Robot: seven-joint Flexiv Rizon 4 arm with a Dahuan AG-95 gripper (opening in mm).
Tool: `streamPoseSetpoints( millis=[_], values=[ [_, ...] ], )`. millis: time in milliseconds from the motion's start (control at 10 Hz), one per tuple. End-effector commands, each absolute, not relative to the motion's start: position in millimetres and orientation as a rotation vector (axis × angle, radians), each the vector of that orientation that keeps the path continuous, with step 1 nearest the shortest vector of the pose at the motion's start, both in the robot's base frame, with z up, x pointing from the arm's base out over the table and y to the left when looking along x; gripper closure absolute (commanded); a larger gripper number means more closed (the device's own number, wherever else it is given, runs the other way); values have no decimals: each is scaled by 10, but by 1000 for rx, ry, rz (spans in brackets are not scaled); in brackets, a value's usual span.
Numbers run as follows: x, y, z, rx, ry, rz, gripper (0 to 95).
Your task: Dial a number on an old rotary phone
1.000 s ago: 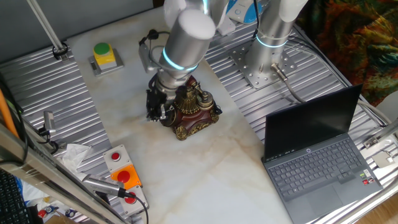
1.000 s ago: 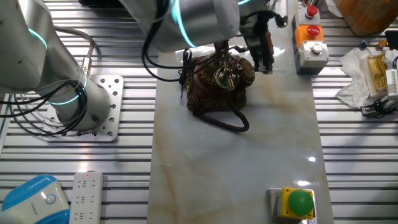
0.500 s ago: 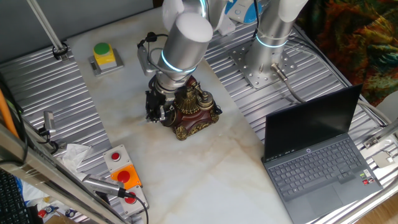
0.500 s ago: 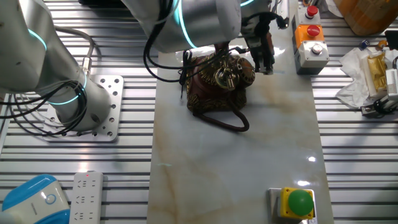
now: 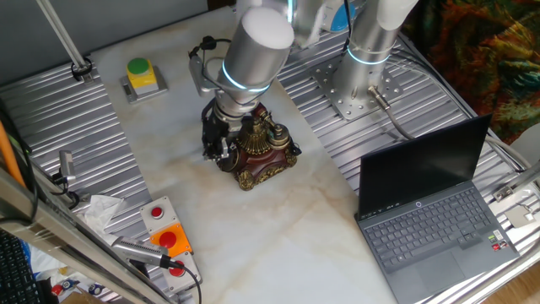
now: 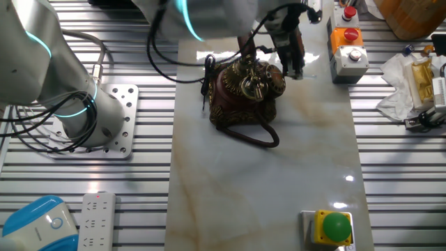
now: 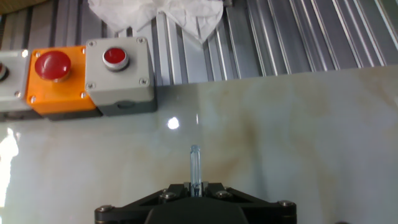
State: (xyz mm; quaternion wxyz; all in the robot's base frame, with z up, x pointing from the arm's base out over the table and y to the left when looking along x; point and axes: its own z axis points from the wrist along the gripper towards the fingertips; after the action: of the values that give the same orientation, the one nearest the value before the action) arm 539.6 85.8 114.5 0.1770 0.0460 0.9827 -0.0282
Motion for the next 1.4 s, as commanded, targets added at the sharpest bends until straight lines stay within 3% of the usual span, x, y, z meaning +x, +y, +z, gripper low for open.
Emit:
streamPoseSetpoints(
  millis=[100,1400],
  values=[
    [5468,848,1101,129,2760,-74,950],
    [5472,848,1105,114,2768,-77,950]
  ],
)
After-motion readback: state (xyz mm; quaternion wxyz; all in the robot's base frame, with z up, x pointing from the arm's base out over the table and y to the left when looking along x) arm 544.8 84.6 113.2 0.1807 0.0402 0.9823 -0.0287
